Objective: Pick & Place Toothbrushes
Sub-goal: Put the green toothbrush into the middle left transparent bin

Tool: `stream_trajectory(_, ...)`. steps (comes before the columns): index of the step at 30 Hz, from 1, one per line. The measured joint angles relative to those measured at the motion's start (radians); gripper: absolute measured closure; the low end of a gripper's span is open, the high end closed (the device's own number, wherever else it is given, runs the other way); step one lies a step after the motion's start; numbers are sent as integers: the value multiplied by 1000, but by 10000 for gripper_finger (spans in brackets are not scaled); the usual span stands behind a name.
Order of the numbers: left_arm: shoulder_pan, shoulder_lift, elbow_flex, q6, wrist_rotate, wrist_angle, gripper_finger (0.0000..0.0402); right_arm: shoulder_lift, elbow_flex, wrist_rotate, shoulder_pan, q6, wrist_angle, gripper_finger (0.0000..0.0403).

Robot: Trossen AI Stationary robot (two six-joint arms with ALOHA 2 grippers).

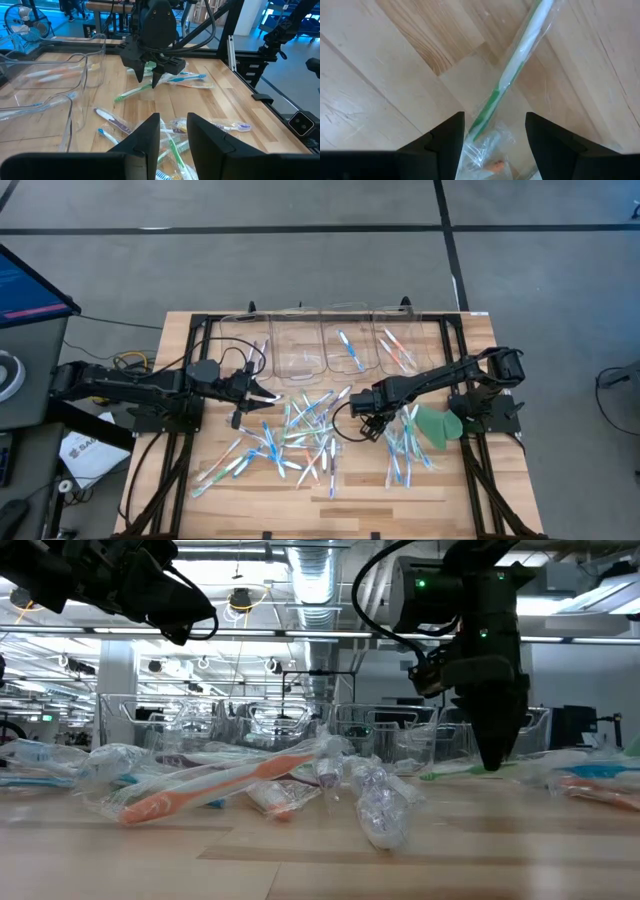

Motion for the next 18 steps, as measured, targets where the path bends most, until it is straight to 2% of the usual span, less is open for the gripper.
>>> stream_trajectory(11, 0, 0, 0, 0, 0, 1, 312, 127, 8, -26, 0, -39, -12, 198)
stream_trajectory(18, 0, 0, 0, 0, 0, 1, 311, 112, 3, -37, -1, -54, -2, 222)
